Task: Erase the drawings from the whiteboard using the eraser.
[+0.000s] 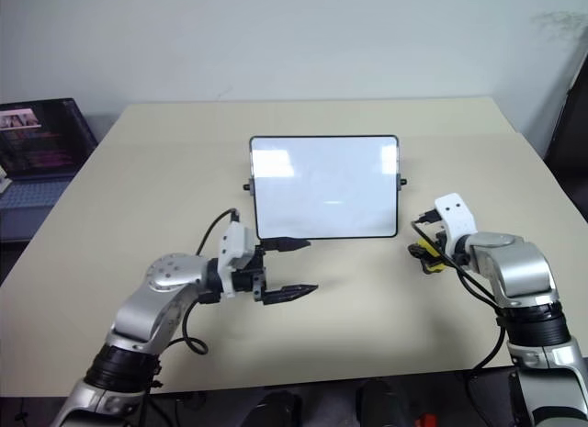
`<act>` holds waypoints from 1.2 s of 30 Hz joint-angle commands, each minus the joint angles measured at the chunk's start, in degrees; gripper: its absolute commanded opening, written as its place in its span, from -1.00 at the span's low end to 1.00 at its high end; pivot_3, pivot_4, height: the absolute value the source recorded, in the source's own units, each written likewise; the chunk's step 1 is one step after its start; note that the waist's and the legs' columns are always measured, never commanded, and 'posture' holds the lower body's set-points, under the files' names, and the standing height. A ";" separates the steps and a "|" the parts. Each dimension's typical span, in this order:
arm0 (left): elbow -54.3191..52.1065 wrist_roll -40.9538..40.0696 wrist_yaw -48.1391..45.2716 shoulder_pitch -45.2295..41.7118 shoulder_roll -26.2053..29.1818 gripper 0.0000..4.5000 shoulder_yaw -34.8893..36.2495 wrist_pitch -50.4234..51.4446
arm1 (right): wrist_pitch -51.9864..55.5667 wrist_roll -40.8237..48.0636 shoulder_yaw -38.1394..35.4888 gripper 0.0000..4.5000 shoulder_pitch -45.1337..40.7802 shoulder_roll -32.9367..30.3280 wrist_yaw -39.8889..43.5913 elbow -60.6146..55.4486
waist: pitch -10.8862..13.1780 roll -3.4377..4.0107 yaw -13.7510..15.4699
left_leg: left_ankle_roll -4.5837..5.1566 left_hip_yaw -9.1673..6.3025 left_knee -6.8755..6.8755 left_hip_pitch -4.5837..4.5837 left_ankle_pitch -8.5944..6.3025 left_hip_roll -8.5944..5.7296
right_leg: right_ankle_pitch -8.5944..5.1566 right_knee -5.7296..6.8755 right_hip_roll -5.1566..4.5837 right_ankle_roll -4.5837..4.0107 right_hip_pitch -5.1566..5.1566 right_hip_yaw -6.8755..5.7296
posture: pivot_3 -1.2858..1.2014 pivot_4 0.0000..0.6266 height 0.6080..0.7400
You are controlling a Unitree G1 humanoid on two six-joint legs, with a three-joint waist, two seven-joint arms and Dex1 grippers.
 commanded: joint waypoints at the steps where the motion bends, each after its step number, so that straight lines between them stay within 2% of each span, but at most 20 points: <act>1: -2.04 -0.16 -0.19 -0.56 0.57 1.00 0.90 -0.95 | -0.50 0.38 -1.59 0.99 -1.49 -0.32 -0.42 -1.35 | 0.00 0.00 0.00 | 0.00 0.00 0.00 0.00 0.00 0.00 | 0.00 0.00 0.00 0.00 0.00 0.00 | 0.03 -0.52 1.00; 8: -3.39 -1.61 0.60 -0.27 1.92 1.00 3.22 0.46 | 3.03 1.47 -7.54 0.99 -3.79 2.36 -4.39 -4.10 | 0.00 0.00 0.01 | 0.00 -0.01 0.02 0.00 0.00 0.00 | 0.00 0.04 0.00 0.00 0.00 0.00 | 0.03 -0.52 1.00; 11: -5.09 -3.69 3.38 0.41 2.93 1.00 7.11 3.30 | 2.92 0.83 -11.32 0.99 -4.01 3.30 -7.92 -6.48 | 0.00 0.00 0.02 | 0.00 -0.02 0.02 -0.01 0.00 0.00 | 0.00 0.04 -0.01 0.00 0.00 0.00 | 0.03 -0.52 1.00; 15: -6.40 -4.22 11.35 1.03 1.04 1.00 11.41 5.87 | 1.53 0.03 -15.48 0.99 -2.07 5.75 -12.81 -10.61 | 0.00 0.00 0.04 | 0.00 -0.03 0.02 0.00 0.00 0.00 | 0.00 0.04 -0.02 0.00 0.00 0.00 | 0.03 -0.52 1.00; 18: -7.63 -1.82 17.23 3.35 -0.15 1.00 12.79 6.62 | 1.14 0.69 -21.45 0.99 -0.98 10.80 -16.84 -14.73 | -0.02 -0.01 0.01 | 0.00 -0.02 0.02 0.01 0.00 0.03 | 0.00 0.06 -0.04 0.00 0.00 0.03 | 0.03 -0.52 1.00; 22: -10.23 2.13 27.91 7.27 -2.42 1.00 15.65 6.79 | -3.60 -0.08 -24.00 0.99 3.56 13.01 -19.02 -20.32 | -0.02 -0.01 0.20 | -0.01 -0.01 0.01 0.01 0.00 0.02 | 0.00 0.08 -0.20 0.00 -0.02 0.05 | 0.03 -0.52 1.00; 27: -12.91 6.39 38.26 10.70 -4.99 1.00 18.61 6.82 | -11.68 -1.69 -22.70 0.99 12.20 16.53 -21.53 -24.99 | -0.04 -0.02 0.18 | -0.01 -0.03 0.03 0.05 0.00 0.04 | 0.00 0.10 -0.23 0.00 0.01 0.03 | 0.03 -0.52 1.00; 29: -15.32 8.61 42.29 12.78 -5.99 1.00 19.61 6.91 | -18.20 -3.24 -21.53 0.99 17.45 17.36 -21.61 -25.28 | -0.05 -0.03 0.18 | -0.01 0.04 0.04 0.08 0.00 0.03 | 0.00 0.11 -0.22 0.00 0.02 0.06 | 0.03 -0.52 1.00; 33: -17.37 9.17 45.32 16.67 -5.50 1.00 23.97 7.31 | -27.92 -5.40 -19.71 0.99 23.27 19.10 -22.46 -24.16 | -0.05 -0.02 -0.02 | -0.02 0.08 0.05 0.10 0.01 0.04 | 0.00 0.11 -0.22 0.00 0.04 0.09 | 0.03 -0.52 1.00; 36: -20.96 7.29 46.72 22.78 -6.04 1.00 29.55 8.51 | -33.81 -4.97 -20.78 0.99 27.43 21.21 -22.15 -22.25 | -0.06 -0.03 -0.07 | -0.02 0.10 0.04 0.18 0.01 0.12 | -0.02 0.11 -0.15 0.04 0.08 0.11 | 0.03 -0.52 1.00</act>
